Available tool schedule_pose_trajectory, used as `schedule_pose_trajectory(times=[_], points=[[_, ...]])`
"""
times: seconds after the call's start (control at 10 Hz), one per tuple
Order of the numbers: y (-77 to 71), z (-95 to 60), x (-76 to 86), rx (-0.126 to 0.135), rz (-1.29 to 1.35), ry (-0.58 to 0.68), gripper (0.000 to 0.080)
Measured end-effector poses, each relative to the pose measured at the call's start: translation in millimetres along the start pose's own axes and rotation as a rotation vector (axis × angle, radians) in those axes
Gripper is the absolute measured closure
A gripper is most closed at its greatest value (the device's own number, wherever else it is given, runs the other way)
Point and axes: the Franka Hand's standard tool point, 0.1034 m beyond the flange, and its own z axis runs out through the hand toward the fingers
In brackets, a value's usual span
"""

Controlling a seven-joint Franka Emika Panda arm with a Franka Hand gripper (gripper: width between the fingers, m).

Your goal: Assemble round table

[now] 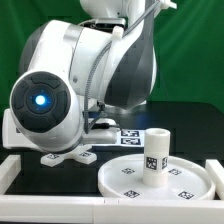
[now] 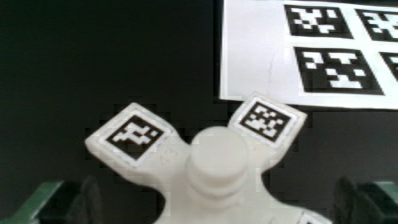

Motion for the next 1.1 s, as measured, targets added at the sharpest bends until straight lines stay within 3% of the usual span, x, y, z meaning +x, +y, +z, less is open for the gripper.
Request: schedule_pose_trajectory(times=[0.2,0.4,0.8,1.0,1.1], points=[[0.0,2.9,0.1,0.003,0.007,-0.012,0.0151],[-0.5,18.2,1.4,0.015,0.045,-0.089,0.0151],[-5.4,27.0,10.0,-0.002,0.041,-0.088,0.0151],[-5.3,27.4,10.1,-0.002,0.041,-0.089,0.0383],[-5.3,27.4,10.0,-0.002,0.041,-0.089,0.0383]])
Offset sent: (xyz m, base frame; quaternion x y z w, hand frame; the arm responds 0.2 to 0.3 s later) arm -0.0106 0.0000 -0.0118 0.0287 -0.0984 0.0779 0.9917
